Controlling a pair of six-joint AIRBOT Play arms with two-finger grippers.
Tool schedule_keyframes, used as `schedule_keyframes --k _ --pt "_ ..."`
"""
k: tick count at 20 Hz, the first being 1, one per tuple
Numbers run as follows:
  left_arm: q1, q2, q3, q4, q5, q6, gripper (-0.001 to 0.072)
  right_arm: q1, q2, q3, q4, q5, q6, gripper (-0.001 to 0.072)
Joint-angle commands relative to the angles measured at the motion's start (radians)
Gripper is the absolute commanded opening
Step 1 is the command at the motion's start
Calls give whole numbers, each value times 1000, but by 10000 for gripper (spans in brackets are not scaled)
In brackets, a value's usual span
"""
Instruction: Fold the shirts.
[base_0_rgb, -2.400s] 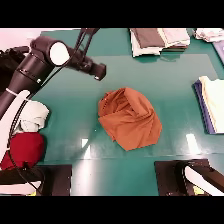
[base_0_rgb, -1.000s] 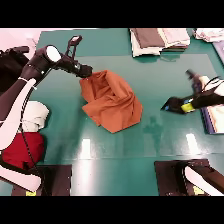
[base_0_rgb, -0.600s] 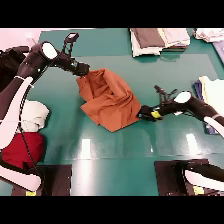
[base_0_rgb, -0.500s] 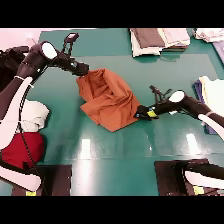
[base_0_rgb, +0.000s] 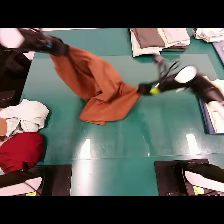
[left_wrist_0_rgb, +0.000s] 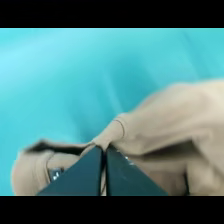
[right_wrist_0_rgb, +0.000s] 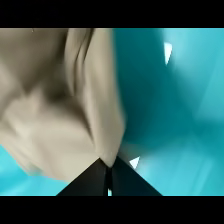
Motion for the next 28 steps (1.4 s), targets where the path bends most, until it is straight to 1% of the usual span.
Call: schedule_keyframes --k 1,4,8,11,13,15,17,19,21,22,23,24,25,26,28 --pt "1 224 0 82 45 0 23 -114 173 230 -90 99 0 17" --pt "1 422 0 79 45 0 23 -232 298 440 -107 193 -2 17" --pt "0 625 0 68 45 0 23 -390 400 642 -107 286 -6 17" --pt "0 696 1 13 37 0 23 -507 401 763 -103 357 -7 16" --pt "1 699 -2 -31 -7 1 23 -542 357 848 -102 414 -6 16" --pt "0 656 -17 -59 -79 1 23 -536 286 916 -90 462 -5 16" --pt "0 576 -58 -93 -171 1 23 -480 205 917 -80 468 -3 16" --pt "0 483 -128 -146 -241 12 23 -410 128 838 -81 467 -3 16" --pt "0 378 -238 -191 -274 28 23 -343 40 716 -82 469 -3 16" --pt "-2 322 -302 -196 -277 29 23 -312 -3 650 -90 468 -3 15" --pt "-2 273 -363 -196 -277 41 23 -278 -48 583 -136 465 -3 16" --pt "-2 219 -423 -196 -265 86 23 -248 -88 529 -196 462 -3 16" --pt "-2 163 -468 -192 -237 139 23 -221 -131 484 -257 450 0 16" --pt "-2 111 -492 -176 -199 162 24 -201 -167 457 -292 428 5 16" --pt "-1 18 -494 -146 -93 158 23 -175 -233 447 -314 371 6 16"
